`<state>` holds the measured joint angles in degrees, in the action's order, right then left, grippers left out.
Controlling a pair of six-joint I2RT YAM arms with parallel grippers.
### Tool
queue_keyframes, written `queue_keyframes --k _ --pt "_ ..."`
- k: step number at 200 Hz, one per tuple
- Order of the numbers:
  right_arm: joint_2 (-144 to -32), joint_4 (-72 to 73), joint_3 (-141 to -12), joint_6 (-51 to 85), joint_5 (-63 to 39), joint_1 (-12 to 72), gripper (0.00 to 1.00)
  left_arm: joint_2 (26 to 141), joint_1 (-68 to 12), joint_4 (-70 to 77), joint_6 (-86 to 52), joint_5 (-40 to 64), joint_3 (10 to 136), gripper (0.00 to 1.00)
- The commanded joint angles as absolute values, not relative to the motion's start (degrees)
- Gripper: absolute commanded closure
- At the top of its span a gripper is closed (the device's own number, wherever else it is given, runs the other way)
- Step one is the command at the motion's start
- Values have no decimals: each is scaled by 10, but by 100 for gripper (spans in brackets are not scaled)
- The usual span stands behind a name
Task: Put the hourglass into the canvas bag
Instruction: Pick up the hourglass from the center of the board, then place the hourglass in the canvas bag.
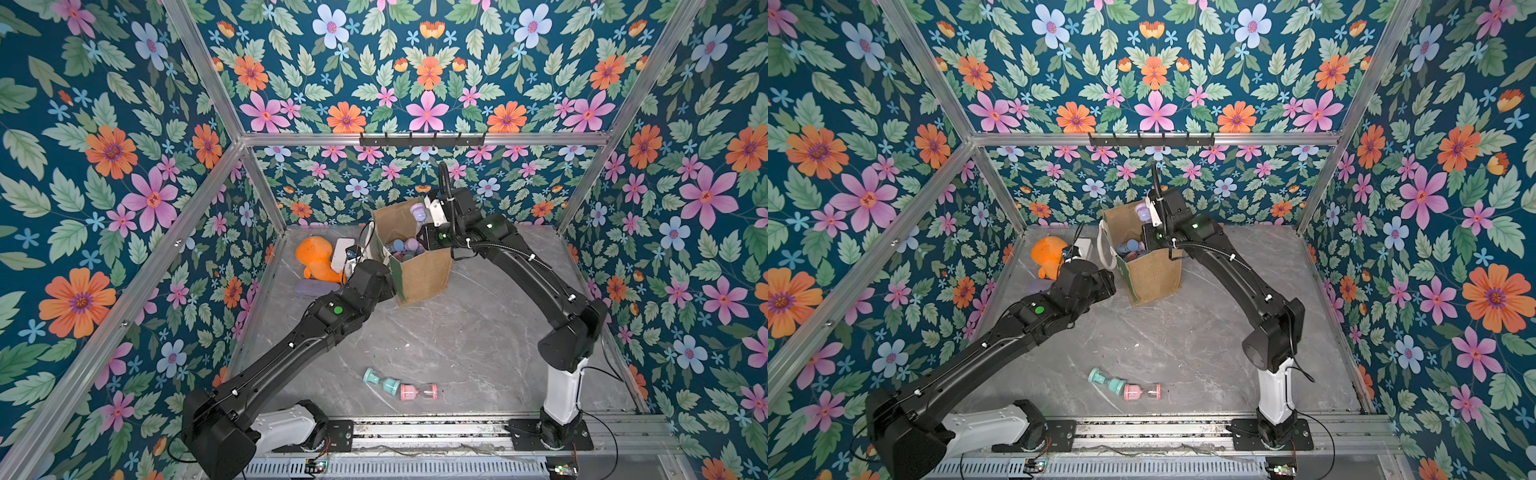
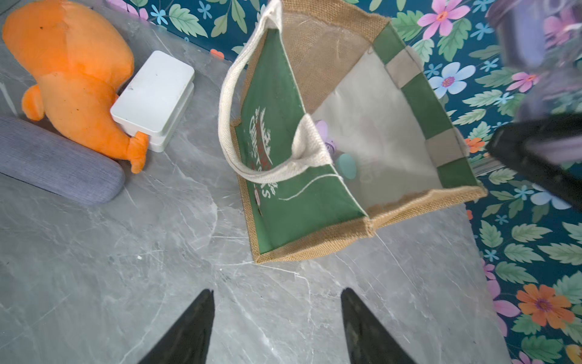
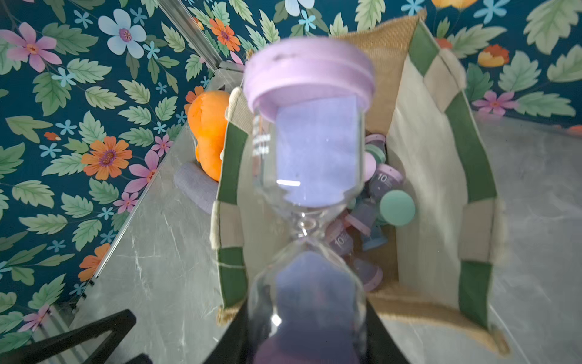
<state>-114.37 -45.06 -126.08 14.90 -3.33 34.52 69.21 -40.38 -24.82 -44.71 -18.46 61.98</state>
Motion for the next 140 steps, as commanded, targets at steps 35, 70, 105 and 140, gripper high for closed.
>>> queue_keyframes --k 35,70,105,140 --pt "-1338 -532 -1501 119 -29 330 70 725 -368 -213 -399 -173 620 34" --pt "-1379 -536 -1496 116 -25 324 70 738 -358 -208 -395 -171 620 34" --pt "-1360 -503 -1393 119 -22 324 69 730 -355 -204 -395 -178 606 34" --pt "-1366 -488 -1339 124 -19 324 68 720 -354 -203 -407 -175 599 34"
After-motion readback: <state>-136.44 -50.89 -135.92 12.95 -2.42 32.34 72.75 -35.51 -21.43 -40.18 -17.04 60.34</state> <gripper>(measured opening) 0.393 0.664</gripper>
